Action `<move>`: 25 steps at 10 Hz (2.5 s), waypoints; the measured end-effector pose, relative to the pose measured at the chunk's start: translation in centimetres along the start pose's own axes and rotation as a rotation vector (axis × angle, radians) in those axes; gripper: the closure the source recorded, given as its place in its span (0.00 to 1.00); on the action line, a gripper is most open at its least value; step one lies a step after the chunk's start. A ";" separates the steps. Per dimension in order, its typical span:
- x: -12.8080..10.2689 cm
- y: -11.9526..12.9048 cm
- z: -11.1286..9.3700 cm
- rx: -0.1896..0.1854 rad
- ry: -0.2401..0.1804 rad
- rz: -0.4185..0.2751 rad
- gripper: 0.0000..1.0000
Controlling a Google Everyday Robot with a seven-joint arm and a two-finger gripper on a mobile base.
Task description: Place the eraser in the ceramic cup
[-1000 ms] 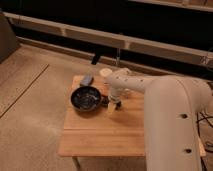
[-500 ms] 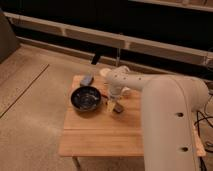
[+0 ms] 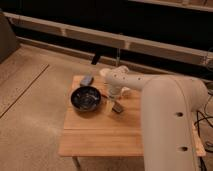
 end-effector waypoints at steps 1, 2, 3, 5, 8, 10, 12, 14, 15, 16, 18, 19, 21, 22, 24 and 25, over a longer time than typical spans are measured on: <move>0.0 0.0 0.2 -0.005 0.002 0.000 0.35; 0.1 -0.1 0.3 -0.005 0.003 -0.001 0.35; 0.1 -0.1 0.3 -0.004 0.007 -0.005 0.35; -0.2 -0.1 0.5 -0.004 0.013 -0.021 0.41; -0.6 0.1 0.7 -0.004 0.013 -0.043 0.71; -0.7 0.2 0.7 0.006 0.020 -0.061 0.93; -1.4 0.0 0.0 0.032 0.007 -0.075 1.00; -2.6 -1.3 -2.9 0.115 -0.057 -0.073 1.00; -3.4 -2.0 -4.8 0.169 -0.111 -0.069 1.00; -3.9 -2.6 -6.7 0.218 -0.168 -0.061 1.00; -5.0 -3.6 -11.3 0.314 -0.326 -0.048 1.00; -5.5 -3.7 -13.5 0.348 -0.418 -0.048 1.00; -6.5 -3.7 -17.5 0.401 -0.617 -0.053 1.00; -6.6 -3.7 -19.1 0.422 -0.697 -0.051 1.00; -6.3 -3.9 -21.8 0.466 -0.806 -0.041 1.00; -6.3 -3.9 -22.2 0.472 -0.820 -0.040 1.00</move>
